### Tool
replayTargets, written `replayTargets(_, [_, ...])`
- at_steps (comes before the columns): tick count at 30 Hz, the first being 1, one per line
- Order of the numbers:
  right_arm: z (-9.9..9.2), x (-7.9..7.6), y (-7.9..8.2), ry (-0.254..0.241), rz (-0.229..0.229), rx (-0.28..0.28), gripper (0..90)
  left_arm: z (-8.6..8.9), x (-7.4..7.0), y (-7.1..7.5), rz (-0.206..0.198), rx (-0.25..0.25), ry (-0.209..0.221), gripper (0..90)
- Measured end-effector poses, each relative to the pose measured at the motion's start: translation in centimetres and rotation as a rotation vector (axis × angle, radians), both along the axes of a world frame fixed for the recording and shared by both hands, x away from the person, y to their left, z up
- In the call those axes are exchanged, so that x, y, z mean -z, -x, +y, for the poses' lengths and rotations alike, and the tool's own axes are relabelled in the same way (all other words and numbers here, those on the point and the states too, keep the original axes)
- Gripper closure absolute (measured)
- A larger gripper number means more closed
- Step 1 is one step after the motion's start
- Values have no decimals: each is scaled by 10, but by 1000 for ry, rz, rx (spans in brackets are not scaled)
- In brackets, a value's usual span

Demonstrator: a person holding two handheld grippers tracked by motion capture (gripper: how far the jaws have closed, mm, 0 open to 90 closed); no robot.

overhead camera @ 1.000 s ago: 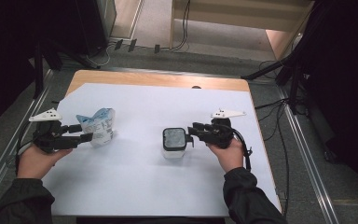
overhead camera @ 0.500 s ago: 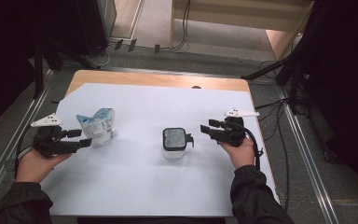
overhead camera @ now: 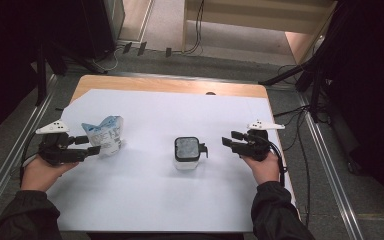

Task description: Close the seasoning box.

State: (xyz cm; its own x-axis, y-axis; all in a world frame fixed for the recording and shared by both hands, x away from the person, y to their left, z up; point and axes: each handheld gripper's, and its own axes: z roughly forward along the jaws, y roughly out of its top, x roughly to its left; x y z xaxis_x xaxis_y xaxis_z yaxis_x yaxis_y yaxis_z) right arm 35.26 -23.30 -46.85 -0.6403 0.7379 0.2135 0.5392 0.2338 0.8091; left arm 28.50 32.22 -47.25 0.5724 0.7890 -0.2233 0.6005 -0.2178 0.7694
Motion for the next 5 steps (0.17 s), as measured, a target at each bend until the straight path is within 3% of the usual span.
replayTargets(5, [-1,0,1,0,-9,5,485,-1,1,-1,4,1,2,346])
